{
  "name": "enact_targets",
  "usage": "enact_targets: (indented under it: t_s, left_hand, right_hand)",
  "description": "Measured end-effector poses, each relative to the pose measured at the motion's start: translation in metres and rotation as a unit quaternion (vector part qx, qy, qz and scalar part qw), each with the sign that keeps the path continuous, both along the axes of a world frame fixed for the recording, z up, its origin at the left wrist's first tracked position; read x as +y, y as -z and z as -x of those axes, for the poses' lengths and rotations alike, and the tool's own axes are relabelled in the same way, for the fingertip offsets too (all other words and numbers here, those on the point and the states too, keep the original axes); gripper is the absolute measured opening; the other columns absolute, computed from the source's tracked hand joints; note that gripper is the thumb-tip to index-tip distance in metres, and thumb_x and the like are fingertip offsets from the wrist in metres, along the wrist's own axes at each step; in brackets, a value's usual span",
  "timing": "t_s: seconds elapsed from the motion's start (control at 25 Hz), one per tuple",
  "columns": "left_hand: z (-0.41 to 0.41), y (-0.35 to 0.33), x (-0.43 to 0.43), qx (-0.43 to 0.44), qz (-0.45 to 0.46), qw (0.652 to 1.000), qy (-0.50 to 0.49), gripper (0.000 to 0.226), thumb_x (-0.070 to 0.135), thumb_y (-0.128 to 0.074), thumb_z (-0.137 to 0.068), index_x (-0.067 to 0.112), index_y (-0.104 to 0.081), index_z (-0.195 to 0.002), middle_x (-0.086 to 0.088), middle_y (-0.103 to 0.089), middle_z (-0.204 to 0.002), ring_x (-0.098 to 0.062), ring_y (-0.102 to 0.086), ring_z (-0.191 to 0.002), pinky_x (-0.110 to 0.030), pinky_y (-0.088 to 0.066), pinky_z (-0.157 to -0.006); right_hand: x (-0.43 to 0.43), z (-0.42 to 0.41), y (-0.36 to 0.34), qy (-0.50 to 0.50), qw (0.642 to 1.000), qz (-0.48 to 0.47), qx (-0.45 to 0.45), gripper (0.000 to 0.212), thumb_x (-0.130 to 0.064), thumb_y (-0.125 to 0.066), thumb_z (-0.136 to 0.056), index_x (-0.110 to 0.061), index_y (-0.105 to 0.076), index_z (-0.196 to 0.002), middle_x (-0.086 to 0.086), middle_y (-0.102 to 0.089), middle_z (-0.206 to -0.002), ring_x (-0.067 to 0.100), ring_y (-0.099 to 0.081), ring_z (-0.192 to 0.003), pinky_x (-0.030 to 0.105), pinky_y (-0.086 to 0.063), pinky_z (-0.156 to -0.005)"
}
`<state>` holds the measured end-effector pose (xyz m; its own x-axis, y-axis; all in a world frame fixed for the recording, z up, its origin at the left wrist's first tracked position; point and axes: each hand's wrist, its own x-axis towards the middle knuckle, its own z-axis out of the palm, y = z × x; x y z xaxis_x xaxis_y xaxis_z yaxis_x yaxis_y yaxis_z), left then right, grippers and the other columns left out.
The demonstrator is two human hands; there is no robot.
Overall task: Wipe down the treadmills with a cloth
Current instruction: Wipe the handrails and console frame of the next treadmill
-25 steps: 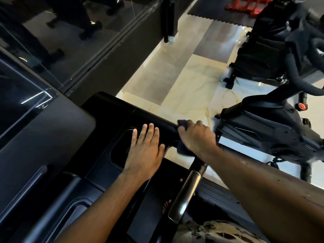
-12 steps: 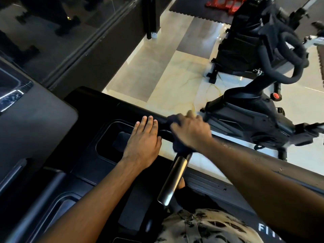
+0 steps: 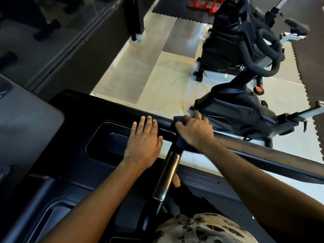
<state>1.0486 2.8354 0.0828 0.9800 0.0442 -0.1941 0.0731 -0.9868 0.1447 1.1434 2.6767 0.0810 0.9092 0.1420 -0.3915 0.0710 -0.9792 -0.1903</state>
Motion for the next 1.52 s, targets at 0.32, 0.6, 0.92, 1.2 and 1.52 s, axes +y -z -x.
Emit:
enact_targets:
  t_s: [0.32, 0.6, 0.92, 1.2, 1.52]
  left_hand:
    - [-0.002, 0.001, -0.01, 0.006, 0.013, 0.999, 0.031, 0.062, 0.042, -0.022, -0.103, 0.01, -0.011, -0.154, -0.009, -0.007, -0.163, -0.024, 0.001, -0.15, -0.045, -0.002, -0.122]
    - [-0.006, 0.001, -0.032, 0.014, 0.02, 0.998, 0.064, 0.063, 0.043, -0.022, -0.102, 0.009, -0.01, -0.154, -0.01, -0.008, -0.163, -0.025, 0.001, -0.15, -0.045, -0.001, -0.122]
    - [-0.01, 0.002, -0.05, 0.016, 0.012, 0.996, 0.086, 0.062, 0.043, -0.021, -0.103, 0.01, -0.011, -0.154, -0.01, -0.009, -0.163, -0.026, 0.0, -0.15, -0.042, -0.001, -0.122]
    - [-0.013, 0.0, -0.064, 0.021, 0.008, 0.994, 0.105, 0.063, 0.044, -0.022, -0.103, 0.011, -0.01, -0.155, -0.008, -0.007, -0.163, -0.024, 0.001, -0.15, -0.04, -0.001, -0.122]
    - [-0.018, 0.006, -0.08, 0.009, 0.026, 0.992, 0.124, 0.062, 0.04, -0.028, -0.103, 0.013, -0.009, -0.155, -0.004, -0.004, -0.164, -0.019, 0.006, -0.15, -0.04, 0.008, -0.121]
  right_hand:
    - [-0.007, 0.021, -0.001, 0.005, 0.998, 0.021, -0.063, 0.06, -0.056, -0.03, -0.093, -0.024, -0.051, -0.139, 0.014, -0.052, -0.14, 0.038, -0.047, -0.128, 0.049, -0.039, -0.1]
    - [-0.043, 0.001, 0.002, 0.085, 0.995, 0.053, -0.015, 0.061, -0.058, -0.027, -0.097, -0.02, -0.052, -0.137, 0.015, -0.054, -0.137, 0.039, -0.05, -0.123, 0.049, -0.041, -0.098]
    - [-0.071, -0.003, 0.002, 0.101, 0.993, 0.054, 0.004, 0.061, -0.058, -0.027, -0.096, -0.021, -0.052, -0.138, 0.014, -0.053, -0.139, 0.039, -0.048, -0.125, 0.049, -0.04, -0.099]
    - [-0.098, -0.016, 0.002, 0.136, 0.99, 0.001, 0.044, 0.06, -0.057, -0.029, -0.095, -0.022, -0.053, -0.137, 0.015, -0.054, -0.139, 0.04, -0.05, -0.125, 0.048, -0.041, -0.1]
    - [-0.116, -0.01, 0.001, 0.145, 0.989, -0.011, 0.025, 0.057, -0.057, -0.028, -0.095, -0.025, -0.053, -0.136, 0.013, -0.053, -0.138, 0.038, -0.048, -0.124, 0.049, -0.039, -0.098]
